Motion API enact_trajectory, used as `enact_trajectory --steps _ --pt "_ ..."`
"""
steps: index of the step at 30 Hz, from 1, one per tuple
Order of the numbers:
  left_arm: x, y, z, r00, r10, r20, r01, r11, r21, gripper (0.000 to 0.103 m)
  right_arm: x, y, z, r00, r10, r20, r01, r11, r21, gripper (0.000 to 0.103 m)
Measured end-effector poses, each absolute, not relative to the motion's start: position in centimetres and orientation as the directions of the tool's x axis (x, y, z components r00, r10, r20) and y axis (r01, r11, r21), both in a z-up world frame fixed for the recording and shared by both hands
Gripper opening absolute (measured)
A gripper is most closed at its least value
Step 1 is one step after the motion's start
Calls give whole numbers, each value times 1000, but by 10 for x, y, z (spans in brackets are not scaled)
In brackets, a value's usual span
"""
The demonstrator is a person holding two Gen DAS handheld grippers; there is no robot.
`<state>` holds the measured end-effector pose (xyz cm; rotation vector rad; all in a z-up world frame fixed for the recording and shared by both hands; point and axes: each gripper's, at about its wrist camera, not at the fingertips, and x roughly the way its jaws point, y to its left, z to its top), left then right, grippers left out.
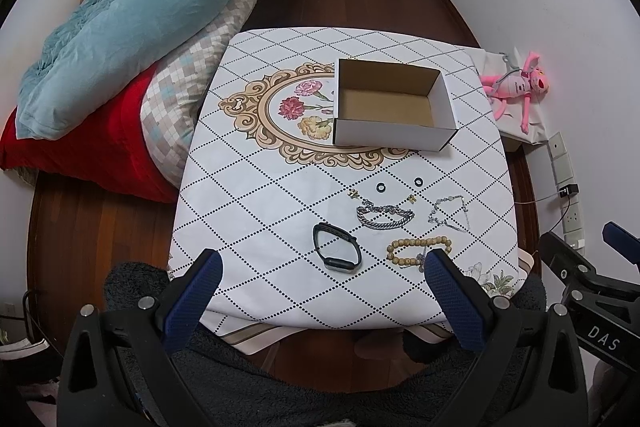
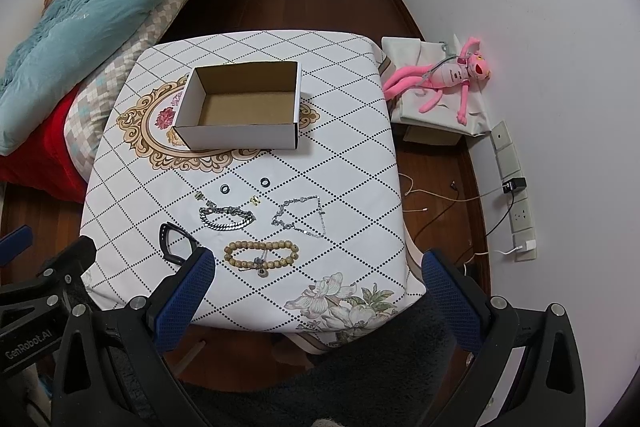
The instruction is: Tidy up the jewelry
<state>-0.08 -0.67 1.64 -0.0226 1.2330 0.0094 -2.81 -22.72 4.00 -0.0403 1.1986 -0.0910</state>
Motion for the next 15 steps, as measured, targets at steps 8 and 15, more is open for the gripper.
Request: enact_trajectory --steps 8,15 --pt "-1 -7 16 330 -4 -944 -20 1000 -12 103 -30 -228 40 365 -92 -926 49 996 -79 103" --pt "-1 -7 18 332 -5 -943 -21 1000 -12 103 -30 -227 40 367 -90 -926 47 996 -78 103"
